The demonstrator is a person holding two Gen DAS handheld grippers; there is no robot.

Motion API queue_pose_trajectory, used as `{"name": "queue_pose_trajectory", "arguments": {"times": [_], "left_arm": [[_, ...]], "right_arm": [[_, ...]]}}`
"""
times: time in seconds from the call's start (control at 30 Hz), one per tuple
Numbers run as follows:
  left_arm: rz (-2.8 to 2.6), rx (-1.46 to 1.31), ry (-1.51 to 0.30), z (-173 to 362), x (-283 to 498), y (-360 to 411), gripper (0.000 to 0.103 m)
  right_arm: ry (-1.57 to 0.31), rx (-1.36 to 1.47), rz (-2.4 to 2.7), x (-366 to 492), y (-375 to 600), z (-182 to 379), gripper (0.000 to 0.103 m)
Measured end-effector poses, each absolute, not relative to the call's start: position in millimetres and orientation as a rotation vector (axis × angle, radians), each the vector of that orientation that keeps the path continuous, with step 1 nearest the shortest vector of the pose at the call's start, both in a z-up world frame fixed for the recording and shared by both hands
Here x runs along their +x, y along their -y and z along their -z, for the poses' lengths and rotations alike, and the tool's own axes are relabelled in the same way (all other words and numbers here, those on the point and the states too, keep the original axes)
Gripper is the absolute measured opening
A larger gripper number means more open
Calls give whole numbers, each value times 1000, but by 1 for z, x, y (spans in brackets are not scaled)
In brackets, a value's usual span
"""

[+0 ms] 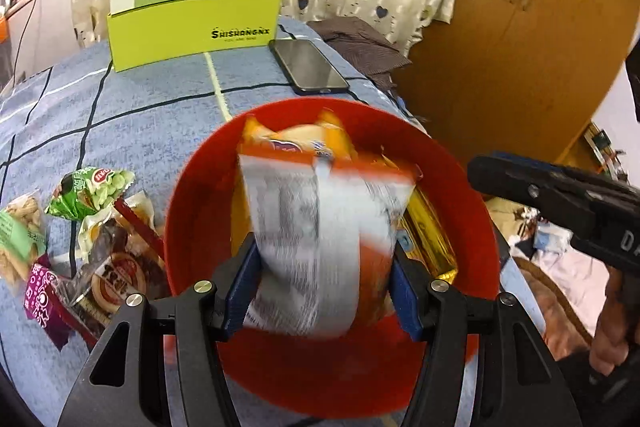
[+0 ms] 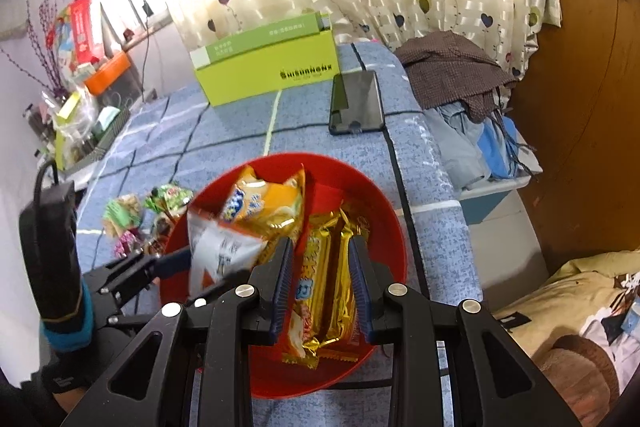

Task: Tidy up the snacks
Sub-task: 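Lower the wafer stick into the red basket with the right tool while the left tool carries the bag, then release the chip bag into the red basket and withdraw both tools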

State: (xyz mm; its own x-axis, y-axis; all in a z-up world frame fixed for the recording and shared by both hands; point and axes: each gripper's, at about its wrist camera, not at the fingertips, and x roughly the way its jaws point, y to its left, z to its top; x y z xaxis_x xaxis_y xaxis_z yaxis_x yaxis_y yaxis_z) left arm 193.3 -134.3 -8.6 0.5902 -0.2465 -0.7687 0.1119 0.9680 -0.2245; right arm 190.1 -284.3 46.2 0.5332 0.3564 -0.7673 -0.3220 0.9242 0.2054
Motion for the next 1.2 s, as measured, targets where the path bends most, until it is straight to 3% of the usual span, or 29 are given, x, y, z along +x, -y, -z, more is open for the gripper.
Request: {"name": "queue_pose_trajectory", "arguments": {"times": [0.73, 1.2], "left_arm": [[169, -126, -774, -19, 153, 111, 66], [67, -190, -740, -25, 114, 46, 66]], "right_arm": [[-902, -18, -478, 180, 240, -53, 26], [-873, -72, -598, 166, 194, -60, 26]]}}
